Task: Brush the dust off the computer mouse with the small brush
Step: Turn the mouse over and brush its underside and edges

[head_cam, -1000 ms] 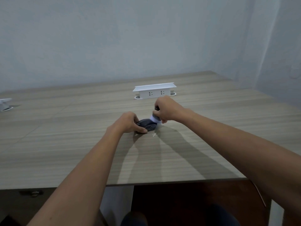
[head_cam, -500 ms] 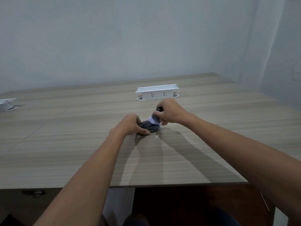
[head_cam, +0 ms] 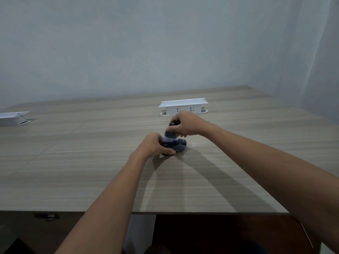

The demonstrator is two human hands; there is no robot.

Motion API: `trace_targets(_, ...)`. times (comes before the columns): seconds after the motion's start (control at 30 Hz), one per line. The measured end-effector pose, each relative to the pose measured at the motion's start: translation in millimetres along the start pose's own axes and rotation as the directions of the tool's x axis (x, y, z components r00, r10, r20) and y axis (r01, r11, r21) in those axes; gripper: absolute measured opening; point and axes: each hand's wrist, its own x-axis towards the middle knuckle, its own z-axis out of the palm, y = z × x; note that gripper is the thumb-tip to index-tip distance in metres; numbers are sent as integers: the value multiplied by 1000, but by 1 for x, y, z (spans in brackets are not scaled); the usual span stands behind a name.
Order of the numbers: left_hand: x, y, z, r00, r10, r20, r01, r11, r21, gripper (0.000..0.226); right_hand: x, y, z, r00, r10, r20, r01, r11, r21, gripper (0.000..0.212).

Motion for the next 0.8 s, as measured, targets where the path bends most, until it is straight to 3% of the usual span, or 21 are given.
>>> trace_targets(0.13,-1,-2,2,1000,4,-6,-4,1000,-23,22,5,1,-2,1000,17,13,-17,998,-68,22)
trace_targets(0.27,0,-3,5,998,-45,-49,42,998,-51,55,1,16,-11,996,88,2,-86,978,-192,22)
trace_targets(0.53,1,-11,6,996,-80,-49,71,984,-164,45,0,-8,-3,992,-107,71,113,989,-93,17)
trace_targets(0.8,1,-14,5,996,-85,-36,75,973,-216,49,5,-13,-1,985,-156,79,172,950,-262,25)
